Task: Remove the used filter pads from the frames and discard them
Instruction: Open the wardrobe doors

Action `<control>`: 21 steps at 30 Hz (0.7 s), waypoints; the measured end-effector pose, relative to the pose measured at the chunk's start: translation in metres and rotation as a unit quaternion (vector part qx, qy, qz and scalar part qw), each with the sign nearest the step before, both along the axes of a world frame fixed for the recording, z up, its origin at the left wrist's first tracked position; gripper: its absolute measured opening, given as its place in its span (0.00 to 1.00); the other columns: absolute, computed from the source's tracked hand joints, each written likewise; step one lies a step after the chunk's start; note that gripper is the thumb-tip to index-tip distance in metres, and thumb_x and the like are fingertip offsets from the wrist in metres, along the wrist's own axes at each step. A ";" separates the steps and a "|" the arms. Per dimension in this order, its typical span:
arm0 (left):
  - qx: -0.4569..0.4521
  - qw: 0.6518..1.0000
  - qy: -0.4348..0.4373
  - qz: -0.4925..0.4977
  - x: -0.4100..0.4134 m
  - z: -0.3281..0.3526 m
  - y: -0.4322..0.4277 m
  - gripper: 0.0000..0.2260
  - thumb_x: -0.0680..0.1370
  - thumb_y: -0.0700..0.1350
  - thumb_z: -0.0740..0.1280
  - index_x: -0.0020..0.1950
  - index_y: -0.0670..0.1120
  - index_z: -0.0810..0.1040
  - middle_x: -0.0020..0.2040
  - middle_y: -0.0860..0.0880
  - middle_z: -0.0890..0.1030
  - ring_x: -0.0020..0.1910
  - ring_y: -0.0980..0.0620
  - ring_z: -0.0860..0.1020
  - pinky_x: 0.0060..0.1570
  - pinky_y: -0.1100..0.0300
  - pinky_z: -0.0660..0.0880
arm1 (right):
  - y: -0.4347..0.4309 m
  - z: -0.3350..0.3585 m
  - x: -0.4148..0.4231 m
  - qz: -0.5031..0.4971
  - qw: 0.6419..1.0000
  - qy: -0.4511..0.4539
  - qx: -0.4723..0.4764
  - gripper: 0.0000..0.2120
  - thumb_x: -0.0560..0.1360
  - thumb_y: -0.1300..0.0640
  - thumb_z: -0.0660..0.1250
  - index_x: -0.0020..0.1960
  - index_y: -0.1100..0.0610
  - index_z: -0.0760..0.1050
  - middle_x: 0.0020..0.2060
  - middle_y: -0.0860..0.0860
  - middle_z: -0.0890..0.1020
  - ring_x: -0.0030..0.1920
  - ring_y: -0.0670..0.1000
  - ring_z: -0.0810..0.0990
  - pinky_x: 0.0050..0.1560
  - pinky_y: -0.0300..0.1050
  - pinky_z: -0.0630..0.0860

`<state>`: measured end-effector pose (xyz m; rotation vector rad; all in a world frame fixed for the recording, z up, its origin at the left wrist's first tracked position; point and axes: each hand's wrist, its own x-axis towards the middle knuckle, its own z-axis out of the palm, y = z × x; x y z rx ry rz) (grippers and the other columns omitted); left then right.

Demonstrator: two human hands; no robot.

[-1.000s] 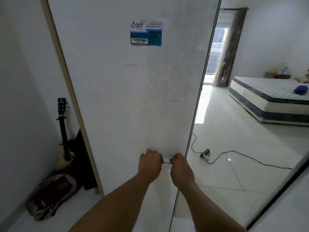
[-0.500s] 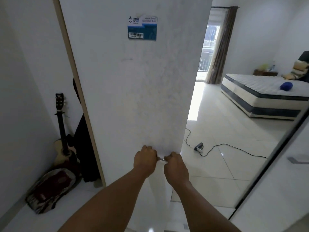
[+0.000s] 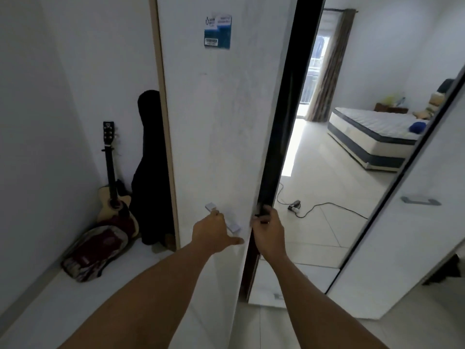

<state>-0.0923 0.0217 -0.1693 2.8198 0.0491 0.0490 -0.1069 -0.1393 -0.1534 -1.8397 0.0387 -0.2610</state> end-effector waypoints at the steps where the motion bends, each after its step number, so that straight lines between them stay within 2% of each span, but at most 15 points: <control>1: -0.018 1.000 -0.004 0.002 -0.014 -0.002 0.008 0.49 0.61 0.76 0.69 0.73 0.47 0.67 0.72 0.49 0.70 0.66 0.49 0.73 0.62 0.52 0.73 | 0.007 0.001 -0.011 0.025 1.000 0.001 -0.015 0.17 0.79 0.57 0.66 0.66 0.50 0.69 0.46 0.48 0.80 0.42 0.40 0.78 0.38 0.27 0.72; 3: -0.048 0.999 -0.012 0.000 -0.040 -0.003 0.030 0.53 0.62 0.74 0.71 0.78 0.47 0.61 0.77 0.50 0.64 0.72 0.49 0.69 0.67 0.52 0.68 | 0.027 -0.001 -0.031 0.071 0.996 0.002 -0.054 0.13 0.79 0.57 0.64 0.64 0.54 0.74 0.45 0.46 0.81 0.42 0.38 0.79 0.39 0.25 0.72; 5: -0.063 0.998 -0.022 0.001 -0.058 -0.005 0.055 0.52 0.62 0.73 0.72 0.78 0.49 0.60 0.77 0.52 0.64 0.73 0.50 0.68 0.68 0.53 0.68 | 0.050 -0.007 -0.046 0.120 0.989 -0.004 -0.084 0.10 0.80 0.58 0.63 0.59 0.57 0.78 0.43 0.44 0.81 0.40 0.37 0.80 0.39 0.26 0.73; 8: -0.127 0.992 -0.012 0.015 -0.089 -0.008 0.103 0.44 0.61 0.70 0.75 0.73 0.55 0.67 0.65 0.54 0.78 0.63 0.52 0.77 0.59 0.56 0.75 | 0.094 -0.010 -0.067 0.167 0.982 -0.014 -0.089 0.09 0.80 0.62 0.59 0.53 0.55 0.78 0.39 0.44 0.81 0.38 0.42 0.80 0.40 0.36 0.76; 9: -0.146 0.989 -0.001 0.013 -0.098 -0.009 0.115 0.41 0.62 0.70 0.75 0.71 0.57 0.69 0.60 0.55 0.81 0.58 0.54 0.80 0.57 0.57 0.77 | 0.106 -0.011 -0.071 0.177 0.980 -0.012 -0.088 0.09 0.80 0.62 0.58 0.51 0.55 0.77 0.39 0.43 0.80 0.38 0.43 0.80 0.41 0.39 0.77; 11: -0.186 0.982 0.006 0.023 -0.114 -0.013 0.142 0.37 0.63 0.70 0.73 0.69 0.59 0.71 0.56 0.56 0.83 0.54 0.56 0.81 0.56 0.56 0.78 | 0.137 -0.010 -0.077 0.205 0.974 -0.004 -0.096 0.09 0.81 0.62 0.57 0.50 0.53 0.75 0.40 0.43 0.80 0.41 0.43 0.80 0.44 0.40 0.79; 14: -0.183 0.982 -0.002 0.038 -0.134 -0.011 0.168 0.29 0.72 0.59 0.74 0.70 0.52 0.74 0.55 0.55 0.83 0.49 0.60 0.79 0.52 0.62 0.77 | 0.176 -0.010 -0.080 0.212 0.971 -0.009 -0.107 0.08 0.81 0.62 0.56 0.47 0.54 0.72 0.42 0.50 0.79 0.42 0.49 0.79 0.43 0.43 0.75; 17: -0.177 0.982 -0.035 0.056 -0.154 -0.004 0.188 0.15 0.76 0.48 0.73 0.62 0.47 0.80 0.51 0.50 0.85 0.46 0.55 0.81 0.47 0.61 0.76 | 0.216 -0.010 -0.086 0.210 0.972 0.016 -0.101 0.08 0.81 0.62 0.56 0.48 0.55 0.73 0.43 0.50 0.78 0.44 0.50 0.78 0.45 0.43 0.74; 19: -0.171 0.980 -0.054 0.087 -0.159 -0.003 0.198 0.09 0.77 0.44 0.71 0.57 0.45 0.82 0.47 0.47 0.85 0.45 0.50 0.82 0.43 0.61 0.74 | 0.236 -0.009 -0.086 0.211 0.973 0.033 -0.090 0.08 0.81 0.61 0.56 0.48 0.54 0.73 0.44 0.50 0.78 0.46 0.52 0.79 0.46 0.44 0.76; 21: -0.179 0.974 -0.059 0.123 -0.164 -0.005 0.212 0.06 0.78 0.45 0.69 0.52 0.45 0.83 0.44 0.47 0.84 0.43 0.48 0.82 0.43 0.55 0.78 | 0.256 -0.008 -0.087 0.223 0.970 0.042 -0.081 0.09 0.80 0.62 0.56 0.47 0.54 0.73 0.45 0.51 0.79 0.47 0.52 0.79 0.45 0.42 0.74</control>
